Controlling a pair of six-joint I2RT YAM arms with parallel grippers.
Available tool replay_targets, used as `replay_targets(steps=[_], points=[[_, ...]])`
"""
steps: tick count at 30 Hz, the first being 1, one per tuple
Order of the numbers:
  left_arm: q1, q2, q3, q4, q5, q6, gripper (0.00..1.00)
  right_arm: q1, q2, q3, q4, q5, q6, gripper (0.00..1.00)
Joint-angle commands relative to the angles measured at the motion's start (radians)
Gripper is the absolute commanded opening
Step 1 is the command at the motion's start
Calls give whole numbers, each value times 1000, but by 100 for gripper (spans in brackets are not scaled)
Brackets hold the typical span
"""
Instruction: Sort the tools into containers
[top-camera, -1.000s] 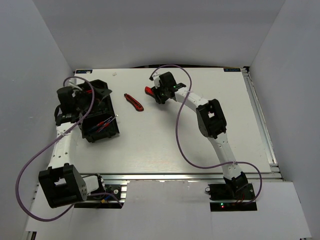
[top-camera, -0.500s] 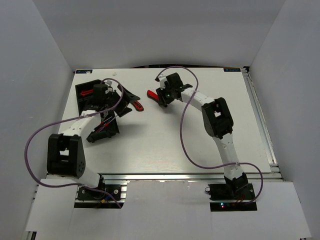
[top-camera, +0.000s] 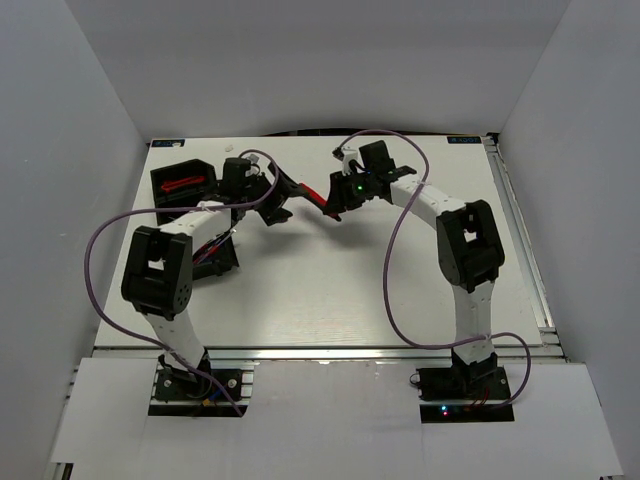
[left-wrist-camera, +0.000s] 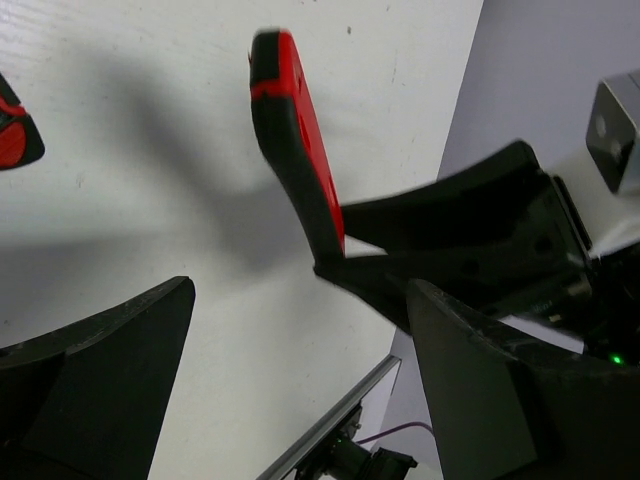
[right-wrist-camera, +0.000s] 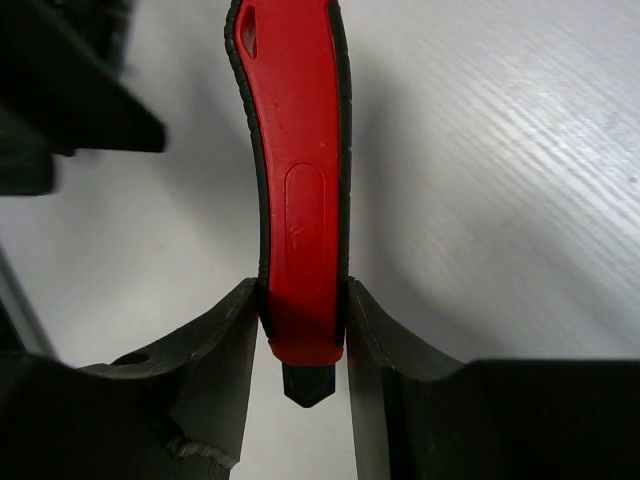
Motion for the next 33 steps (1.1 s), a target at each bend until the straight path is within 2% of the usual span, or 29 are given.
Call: replay_targets(steps=[1,6,7,10,19,23,26,28,29,31,32,33], points=[[-3,14,53,20,-4,-16,98,10,-59,-16,62,-93,62,0],[-5,59,85,34,-1,-41,90,18,-72,-7,71,-116,85,0],[-5,65,88,36,2,-42,83,19,-73,-6,71,-118,86,0],[-7,80,99,36,12,-53,73,26,-72,0,74,-125,94,0],[-7,85,96,36,-1,-56,68,35,-81,7,92,-164,103,0],[-7,91,104,36,9,-56,60,43,-84,7,94,-174,100,0],[-7,94,105,75,26,-56,48,53,-88,11,94,-178,95,0],[-7,94,104,86,35,-55,31,58,-90,14,94,-178,91,0],[-7,94,102,97,48,-53,16,58,-88,17,95,-184,85,0],[-5,86,99,105,55,-55,3,58,-87,19,98,-193,75,29],[-3,80,99,102,51,-51,0,59,-87,23,95,-191,69,68],[1,73,95,102,45,-48,0,59,-85,26,92,-188,50,89]])
